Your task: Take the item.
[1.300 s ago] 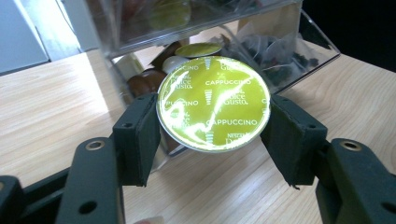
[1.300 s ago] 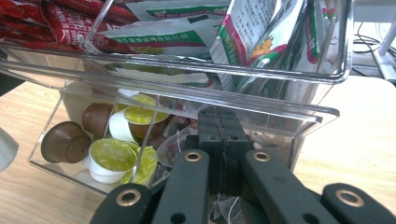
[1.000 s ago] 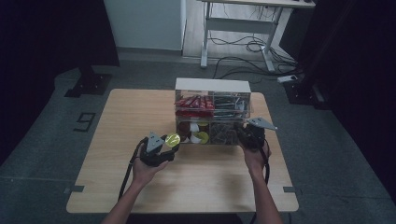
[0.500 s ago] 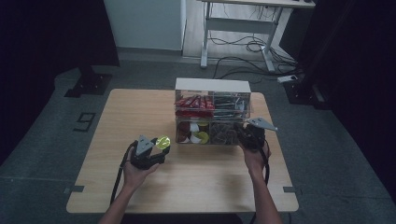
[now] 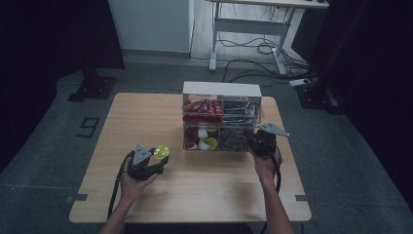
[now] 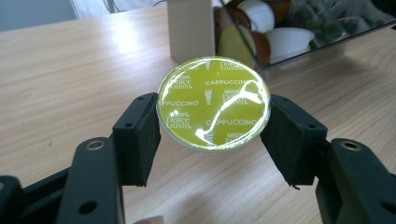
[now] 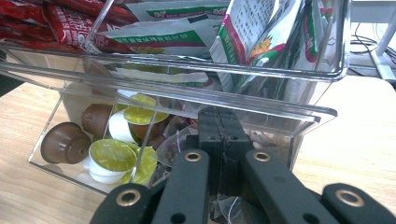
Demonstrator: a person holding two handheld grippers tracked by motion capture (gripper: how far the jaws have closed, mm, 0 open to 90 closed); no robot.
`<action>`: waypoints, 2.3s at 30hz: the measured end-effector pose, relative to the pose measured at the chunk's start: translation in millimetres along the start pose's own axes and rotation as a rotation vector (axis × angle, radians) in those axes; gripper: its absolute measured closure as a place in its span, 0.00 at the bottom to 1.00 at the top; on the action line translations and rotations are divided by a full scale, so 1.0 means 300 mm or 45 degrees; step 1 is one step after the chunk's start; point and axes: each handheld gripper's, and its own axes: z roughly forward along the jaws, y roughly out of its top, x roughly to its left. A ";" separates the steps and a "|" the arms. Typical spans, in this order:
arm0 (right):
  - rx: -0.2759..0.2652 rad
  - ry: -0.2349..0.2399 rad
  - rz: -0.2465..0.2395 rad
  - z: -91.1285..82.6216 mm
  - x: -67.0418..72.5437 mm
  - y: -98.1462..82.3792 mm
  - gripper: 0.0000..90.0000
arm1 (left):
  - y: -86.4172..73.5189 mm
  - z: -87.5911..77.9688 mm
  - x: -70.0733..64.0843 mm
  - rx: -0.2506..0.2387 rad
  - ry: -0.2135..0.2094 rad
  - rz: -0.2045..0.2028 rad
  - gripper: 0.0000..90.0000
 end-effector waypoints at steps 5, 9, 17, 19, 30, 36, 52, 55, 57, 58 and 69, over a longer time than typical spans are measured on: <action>0.003 0.000 -0.005 0.000 0.000 0.000 0.99 | -0.022 -0.006 0.019 0.018 0.011 -0.016 0.43; 0.001 0.001 -0.004 0.000 0.000 0.000 0.99 | -0.036 -0.007 0.029 0.029 0.017 -0.024 0.43; 0.000 0.003 -0.007 -0.001 -0.001 -0.003 0.99 | -0.068 -0.007 0.053 0.067 0.032 -0.044 0.43; 0.000 0.002 -0.006 -0.001 -0.001 -0.002 0.99 | -0.077 -0.007 0.059 0.075 0.037 -0.050 0.43; 0.001 0.001 -0.005 0.000 -0.001 -0.002 0.99 | -0.111 -0.007 0.080 0.117 0.063 -0.064 0.43; 0.002 0.000 -0.004 0.001 -0.001 -0.002 0.99 | -0.123 -0.007 0.084 0.146 0.075 -0.064 0.43; 0.001 0.001 -0.001 0.001 -0.001 -0.004 0.99 | -0.154 0.016 0.096 0.224 0.090 -0.081 0.43; 0.000 0.001 0.000 0.001 -0.001 -0.004 0.99 | -0.158 0.020 0.099 0.234 0.093 -0.085 0.43; -0.001 0.002 0.000 0.001 -0.002 -0.004 0.99 | -0.159 0.020 0.101 0.230 0.092 -0.094 0.43; -0.001 0.002 0.000 0.001 -0.002 -0.004 0.99 | -0.159 0.020 0.101 0.230 0.093 -0.093 0.43; 0.000 0.000 -0.001 0.002 -0.001 -0.004 0.99 | -0.162 0.023 0.096 0.251 0.103 -0.073 0.40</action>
